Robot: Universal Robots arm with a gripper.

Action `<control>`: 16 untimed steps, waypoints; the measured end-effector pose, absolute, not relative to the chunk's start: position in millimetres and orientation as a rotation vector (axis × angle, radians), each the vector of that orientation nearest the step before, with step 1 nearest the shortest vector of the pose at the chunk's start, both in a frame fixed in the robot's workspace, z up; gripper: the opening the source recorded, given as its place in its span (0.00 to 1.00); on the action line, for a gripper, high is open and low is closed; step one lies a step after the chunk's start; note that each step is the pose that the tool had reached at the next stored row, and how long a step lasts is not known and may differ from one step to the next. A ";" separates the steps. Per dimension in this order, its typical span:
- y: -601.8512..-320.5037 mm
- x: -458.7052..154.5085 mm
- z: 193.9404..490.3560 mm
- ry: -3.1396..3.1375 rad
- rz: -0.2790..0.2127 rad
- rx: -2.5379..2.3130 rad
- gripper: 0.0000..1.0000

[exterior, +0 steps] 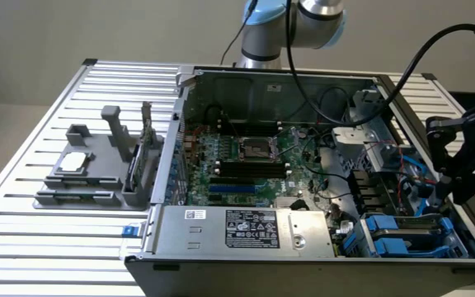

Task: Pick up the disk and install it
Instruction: 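Insert the first disk wire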

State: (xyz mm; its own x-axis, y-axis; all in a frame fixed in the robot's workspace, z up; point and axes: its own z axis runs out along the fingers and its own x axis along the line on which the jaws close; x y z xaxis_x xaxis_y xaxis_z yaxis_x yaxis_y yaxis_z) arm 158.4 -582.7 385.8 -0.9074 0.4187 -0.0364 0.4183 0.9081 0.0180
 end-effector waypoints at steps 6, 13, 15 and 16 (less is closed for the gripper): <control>-582.7 159.0 380.0 2.995 0.012 0.805 0.26; -582.7 159.7 372.1 2.945 0.009 0.972 0.26; -582.7 159.9 369.8 2.930 0.008 1.018 0.26; -582.7 160.0 368.6 2.922 0.007 1.040 0.26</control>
